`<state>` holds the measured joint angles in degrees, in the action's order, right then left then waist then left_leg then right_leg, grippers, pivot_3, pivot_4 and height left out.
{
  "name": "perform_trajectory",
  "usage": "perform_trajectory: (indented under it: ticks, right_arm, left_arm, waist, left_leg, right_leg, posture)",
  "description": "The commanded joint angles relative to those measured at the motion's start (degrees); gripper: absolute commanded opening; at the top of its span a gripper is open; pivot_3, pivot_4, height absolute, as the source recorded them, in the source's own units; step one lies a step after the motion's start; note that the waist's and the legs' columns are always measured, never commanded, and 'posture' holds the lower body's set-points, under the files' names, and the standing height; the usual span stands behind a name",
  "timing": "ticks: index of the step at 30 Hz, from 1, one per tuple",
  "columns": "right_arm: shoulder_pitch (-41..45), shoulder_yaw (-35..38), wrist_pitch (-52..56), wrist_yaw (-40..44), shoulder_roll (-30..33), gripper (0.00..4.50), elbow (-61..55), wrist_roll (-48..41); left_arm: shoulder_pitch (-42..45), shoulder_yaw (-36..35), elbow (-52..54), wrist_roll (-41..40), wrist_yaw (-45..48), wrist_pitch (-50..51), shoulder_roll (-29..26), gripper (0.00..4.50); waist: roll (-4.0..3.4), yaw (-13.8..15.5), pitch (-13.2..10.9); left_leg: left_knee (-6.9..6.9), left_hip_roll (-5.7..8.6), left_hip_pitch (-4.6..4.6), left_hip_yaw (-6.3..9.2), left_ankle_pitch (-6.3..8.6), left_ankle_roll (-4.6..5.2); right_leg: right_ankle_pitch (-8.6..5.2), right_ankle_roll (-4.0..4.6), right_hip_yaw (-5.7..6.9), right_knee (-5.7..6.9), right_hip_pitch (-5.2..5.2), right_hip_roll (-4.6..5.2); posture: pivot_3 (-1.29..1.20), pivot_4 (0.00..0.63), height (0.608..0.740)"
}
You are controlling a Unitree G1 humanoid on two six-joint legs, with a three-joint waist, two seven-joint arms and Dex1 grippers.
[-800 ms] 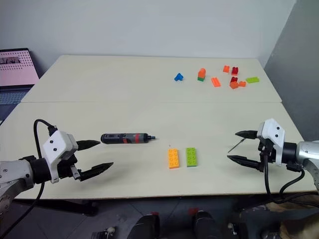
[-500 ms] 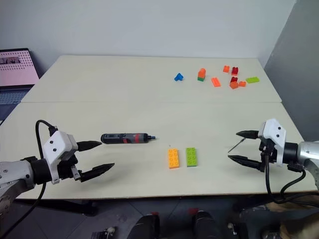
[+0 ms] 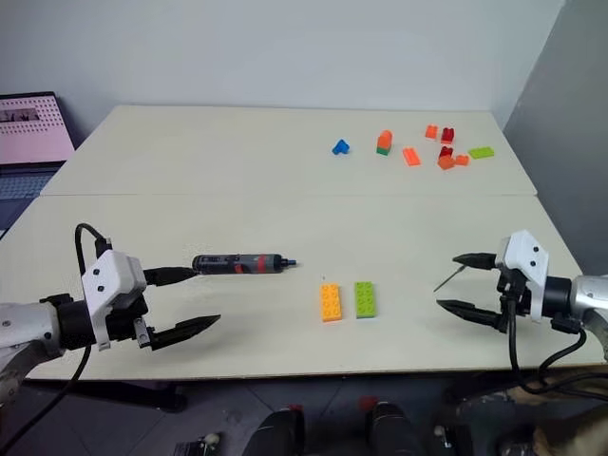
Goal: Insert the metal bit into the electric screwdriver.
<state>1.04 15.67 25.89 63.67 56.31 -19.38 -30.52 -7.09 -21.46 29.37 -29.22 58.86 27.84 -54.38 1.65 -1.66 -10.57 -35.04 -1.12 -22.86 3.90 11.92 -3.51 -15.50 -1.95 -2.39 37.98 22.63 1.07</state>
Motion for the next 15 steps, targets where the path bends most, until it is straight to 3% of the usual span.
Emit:
perform_trajectory:
  ticks: [1,7,11,15]
  right_arm:
    - [-2.52,3.79,3.03,-0.81,1.11,4.50,-6.67,-2.66]
    - [-8.94,1.93,9.11,-8.70,-2.21,4.50,-17.63,-2.81]
    - [-8.49,-7.84,15.85,-19.02,-6.76,4.50,-23.44,-0.15]
    - [-4.33,-19.16,17.72,-29.03,-14.81,4.50,-21.42,6.59]
  left_arm:
    - [1.66,3.78,3.41,-0.72,2.84,-1.86,-1.34,4.46]
    - [5.86,11.26,2.36,1.12,7.05,-5.53,-1.59,4.46]
    - [5.75,13.92,-0.43,2.24,11.15,-9.01,-1.59,4.46]
    - [5.80,15.65,-2.25,3.73,12.33,-12.30,-0.73,4.46]
  waist:
    - [0.00,0.00,0.00]
    - [0.00,0.17,0.00]
    - [0.01,-0.26,0.01]
    - [0.04,-0.20,0.02]
  left_leg:
    - [0.00,0.00,0.00,0.00,0.00,0.00]
    - [-0.01,-0.06,-0.01,0.00,0.00,0.00]
    - [-0.02,-0.19,0.06,-0.12,0.00,-0.01]
    - [-0.01,-0.33,0.01,-0.14,0.00,-0.01]
  right_leg:
    - [0.00,0.00,0.00,-0.01,0.00,0.00]
    - [0.00,0.00,0.01,0.00,-0.01,-0.05]
    - [0.02,0.00,-0.04,0.00,-0.01,-0.09]
    - [0.05,0.06,-0.03,0.01,0.11,-0.25]
  posture:
    - [0.00,0.150,0.740]
    - [0.00,0.150,0.740]
    - [0.00,0.150,0.740]
    - [0.00,0.150,0.740]
